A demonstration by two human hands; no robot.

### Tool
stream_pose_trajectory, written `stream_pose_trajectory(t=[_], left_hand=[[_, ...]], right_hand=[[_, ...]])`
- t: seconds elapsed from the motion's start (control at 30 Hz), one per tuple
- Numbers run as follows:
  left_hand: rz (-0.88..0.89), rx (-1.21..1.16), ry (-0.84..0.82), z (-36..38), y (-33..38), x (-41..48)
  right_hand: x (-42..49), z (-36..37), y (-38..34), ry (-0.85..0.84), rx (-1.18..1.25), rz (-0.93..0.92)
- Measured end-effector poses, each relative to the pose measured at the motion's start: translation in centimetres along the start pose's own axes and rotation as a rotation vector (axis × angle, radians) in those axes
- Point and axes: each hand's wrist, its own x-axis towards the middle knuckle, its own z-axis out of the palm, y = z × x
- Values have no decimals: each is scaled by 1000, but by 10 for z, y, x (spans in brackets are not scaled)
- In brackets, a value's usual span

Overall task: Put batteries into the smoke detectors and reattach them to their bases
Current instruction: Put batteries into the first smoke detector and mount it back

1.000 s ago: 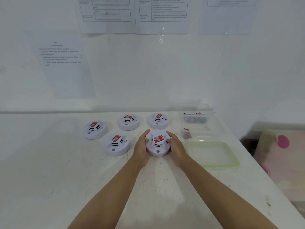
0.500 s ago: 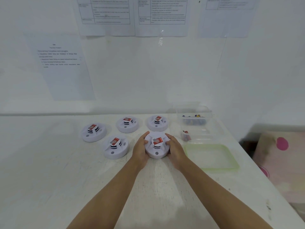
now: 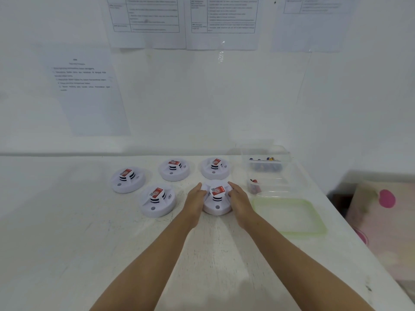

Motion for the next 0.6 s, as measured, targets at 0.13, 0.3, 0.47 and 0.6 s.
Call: stream_pose_trajectory(t=[0.13,0.3,0.47,0.6], left_hand=[[17,42,-37,0,4,-8],[48,127,-28,1,7,-14],[60,226,10,2,9,-15],[64,317,20,1,11,-17]], right_hand=[[-3,1,-1,-1,6,1],[-6,-1,-2,1,-24,-24],[-7,1,-2,11,-91,-12],[-9,-1,-4,22,-135,-4]])
